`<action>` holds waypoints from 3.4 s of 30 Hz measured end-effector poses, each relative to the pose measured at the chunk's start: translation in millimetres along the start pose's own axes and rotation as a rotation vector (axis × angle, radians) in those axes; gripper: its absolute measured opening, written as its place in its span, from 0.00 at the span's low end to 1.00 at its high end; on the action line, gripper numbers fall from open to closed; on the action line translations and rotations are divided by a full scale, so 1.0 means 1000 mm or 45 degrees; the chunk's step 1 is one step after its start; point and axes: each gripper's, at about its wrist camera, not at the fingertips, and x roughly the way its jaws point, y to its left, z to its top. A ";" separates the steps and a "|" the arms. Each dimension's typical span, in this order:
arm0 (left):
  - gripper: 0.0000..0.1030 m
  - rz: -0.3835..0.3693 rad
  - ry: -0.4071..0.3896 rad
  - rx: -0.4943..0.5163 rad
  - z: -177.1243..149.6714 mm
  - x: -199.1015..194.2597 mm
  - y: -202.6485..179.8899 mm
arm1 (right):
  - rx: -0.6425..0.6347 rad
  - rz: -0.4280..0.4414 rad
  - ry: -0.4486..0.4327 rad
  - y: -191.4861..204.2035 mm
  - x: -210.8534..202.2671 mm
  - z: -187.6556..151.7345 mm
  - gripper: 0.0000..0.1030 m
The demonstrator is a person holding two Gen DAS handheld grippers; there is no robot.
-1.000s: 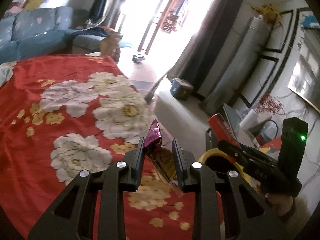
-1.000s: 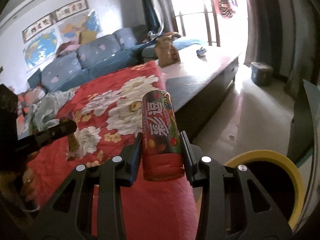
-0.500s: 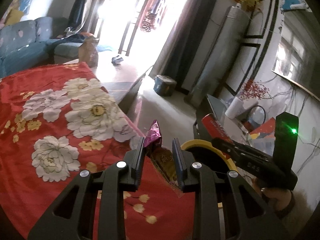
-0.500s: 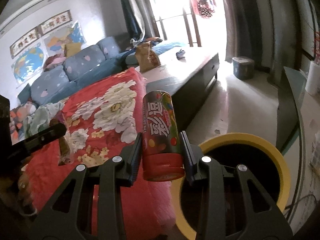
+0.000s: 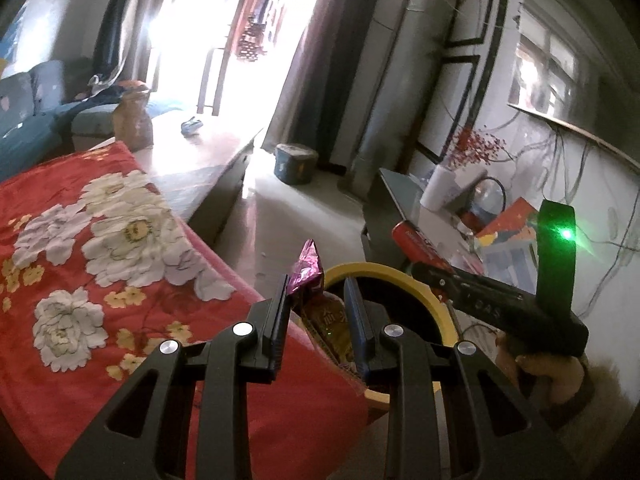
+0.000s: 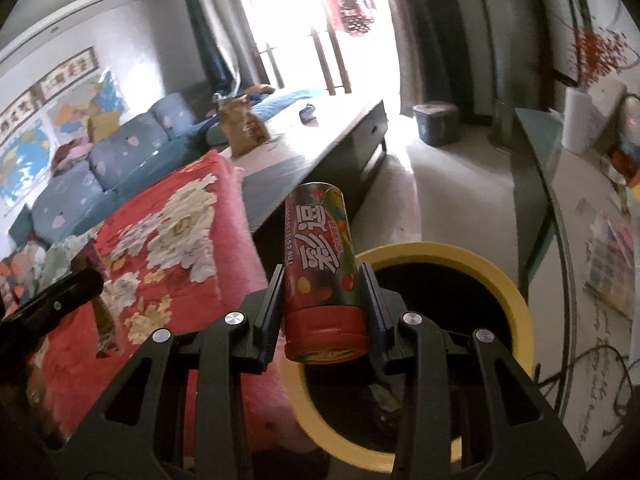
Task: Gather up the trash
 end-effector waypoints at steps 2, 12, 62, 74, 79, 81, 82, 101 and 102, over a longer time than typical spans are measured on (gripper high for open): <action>0.25 -0.009 0.007 0.015 -0.001 0.002 -0.007 | 0.021 -0.019 -0.005 -0.008 -0.002 -0.002 0.29; 0.25 -0.071 0.042 0.117 -0.007 0.019 -0.043 | 0.104 -0.089 -0.023 -0.037 -0.010 -0.007 0.29; 0.79 -0.166 0.274 0.262 -0.034 0.143 -0.096 | 0.309 -0.127 0.015 -0.101 0.002 -0.008 0.42; 0.94 -0.012 0.221 0.204 -0.024 0.108 -0.065 | 0.206 -0.289 -0.084 -0.084 -0.042 -0.020 0.88; 0.94 0.074 0.156 0.156 -0.017 0.079 -0.044 | 0.124 -0.292 -0.116 -0.059 -0.057 -0.024 0.89; 0.94 0.112 0.125 0.137 -0.016 0.065 -0.035 | 0.103 -0.275 -0.123 -0.048 -0.061 -0.026 0.89; 0.94 0.132 0.104 0.128 -0.016 0.057 -0.029 | 0.091 -0.257 -0.125 -0.041 -0.063 -0.027 0.89; 0.94 0.439 -0.139 0.013 -0.044 -0.069 0.039 | -0.212 -0.114 -0.289 0.090 -0.083 -0.045 0.89; 0.94 0.455 -0.155 0.015 -0.046 -0.077 0.040 | -0.229 -0.113 -0.324 0.098 -0.086 -0.047 0.89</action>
